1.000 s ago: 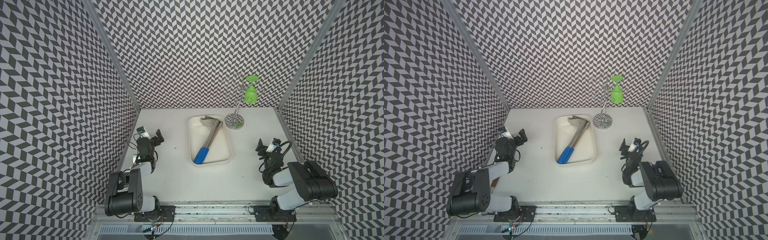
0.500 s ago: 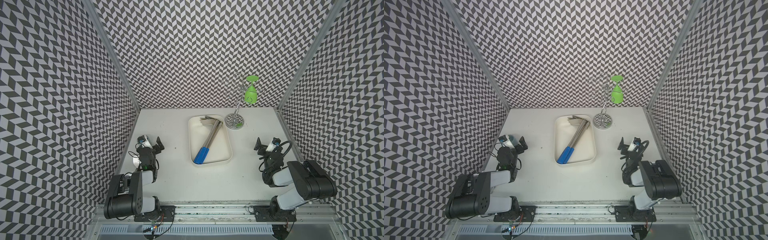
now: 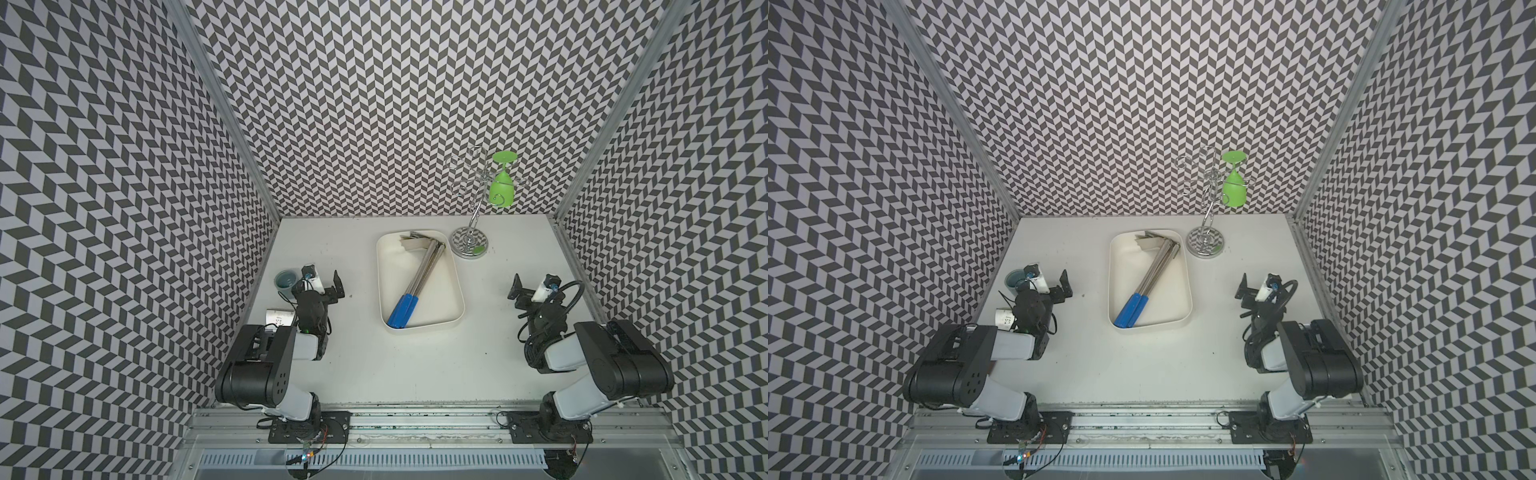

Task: Put the small hoe into the storage box
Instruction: Reset both arms

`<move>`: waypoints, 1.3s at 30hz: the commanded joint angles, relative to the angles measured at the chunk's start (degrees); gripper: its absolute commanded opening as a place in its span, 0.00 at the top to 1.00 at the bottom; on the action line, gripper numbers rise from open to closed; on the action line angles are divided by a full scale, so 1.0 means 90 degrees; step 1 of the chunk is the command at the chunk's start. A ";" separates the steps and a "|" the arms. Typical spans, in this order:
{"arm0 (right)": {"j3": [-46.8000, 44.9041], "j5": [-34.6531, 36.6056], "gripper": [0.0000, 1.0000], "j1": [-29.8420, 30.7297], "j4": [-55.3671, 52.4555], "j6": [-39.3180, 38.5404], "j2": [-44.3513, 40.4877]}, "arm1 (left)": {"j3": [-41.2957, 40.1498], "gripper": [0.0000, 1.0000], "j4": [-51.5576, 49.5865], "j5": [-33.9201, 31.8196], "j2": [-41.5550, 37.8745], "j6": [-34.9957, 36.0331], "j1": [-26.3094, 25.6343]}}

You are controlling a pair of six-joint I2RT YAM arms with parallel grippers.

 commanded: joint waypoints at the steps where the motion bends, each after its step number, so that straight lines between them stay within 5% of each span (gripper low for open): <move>1: 0.0085 0.0039 0.01 0.0042 0.0438 -0.0061 0.0016 | -0.0356 0.00 0.1493 -0.0080 0.0342 0.0389 0.0000; 3: 0.0091 0.0051 0.01 0.0050 0.0393 -0.0060 -0.0003 | -0.0185 0.00 0.0626 -0.0046 0.0064 0.0242 -0.0003; 6: 0.0100 0.0053 0.01 0.0050 0.0328 -0.0060 -0.0023 | -0.0336 0.00 0.1231 -0.0052 0.0216 0.0327 -0.0005; 39: 0.0496 0.0012 0.01 0.0071 -0.0623 -0.0080 -0.0257 | -0.0282 0.00 0.0992 -0.0039 0.0143 0.0314 0.0000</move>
